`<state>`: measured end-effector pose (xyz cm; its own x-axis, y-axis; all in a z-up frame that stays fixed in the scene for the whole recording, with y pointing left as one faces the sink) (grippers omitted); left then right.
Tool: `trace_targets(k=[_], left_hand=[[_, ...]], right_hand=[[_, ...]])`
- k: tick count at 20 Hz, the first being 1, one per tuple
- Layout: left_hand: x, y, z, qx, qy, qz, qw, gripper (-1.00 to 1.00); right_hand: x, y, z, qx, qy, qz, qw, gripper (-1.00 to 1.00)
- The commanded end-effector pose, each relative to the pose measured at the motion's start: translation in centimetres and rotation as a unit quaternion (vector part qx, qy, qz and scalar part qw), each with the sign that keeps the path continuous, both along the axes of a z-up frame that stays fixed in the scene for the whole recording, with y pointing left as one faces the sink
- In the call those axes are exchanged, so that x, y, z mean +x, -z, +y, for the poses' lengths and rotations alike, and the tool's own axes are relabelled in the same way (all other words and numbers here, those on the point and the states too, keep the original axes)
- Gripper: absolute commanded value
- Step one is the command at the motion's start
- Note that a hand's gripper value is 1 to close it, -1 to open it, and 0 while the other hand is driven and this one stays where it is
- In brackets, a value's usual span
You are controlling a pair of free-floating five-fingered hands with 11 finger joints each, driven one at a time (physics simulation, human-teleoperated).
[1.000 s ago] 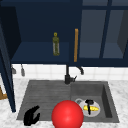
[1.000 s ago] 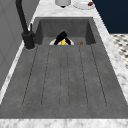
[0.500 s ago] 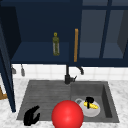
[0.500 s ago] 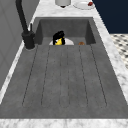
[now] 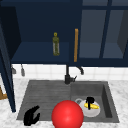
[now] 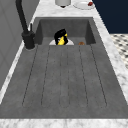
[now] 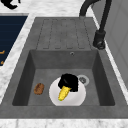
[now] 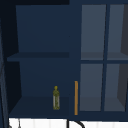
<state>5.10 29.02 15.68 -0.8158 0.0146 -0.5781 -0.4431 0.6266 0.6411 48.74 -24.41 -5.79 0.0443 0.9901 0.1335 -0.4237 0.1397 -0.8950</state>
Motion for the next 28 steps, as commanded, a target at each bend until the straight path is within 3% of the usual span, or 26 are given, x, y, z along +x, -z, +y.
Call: trace_targets(k=[1, 12, 18, 28], left_hand=[[0.0, 0.0, 0.0, 0.0, 0.0, 0.0, 1.0, 0.0], [0.0, 0.0, 0.0, 0.0, 0.0, 0.0, 1.0, 0.0], [0.0, 0.0, 0.0, 0.0, 0.0, 0.0, 1.0, 0.0], [0.0, 0.0, 0.0, 0.0, 0.0, 0.0, 1.0, 0.0]], right_hand=[[-0.6, -3.1, 0.0, -0.015, 0.005, -0.001, 0.9999, 1.0], [-4.1, -10.9, -2.0, -0.018, 0.001, -0.011, 0.9998, 1.0], [-7.8, -15.5, -4.6, -0.002, 0.004, -0.033, 0.9995, 1.0], [-11.9, -22.6, -8.6, -0.003, 0.003, -0.027, 0.9996, 1.0]])
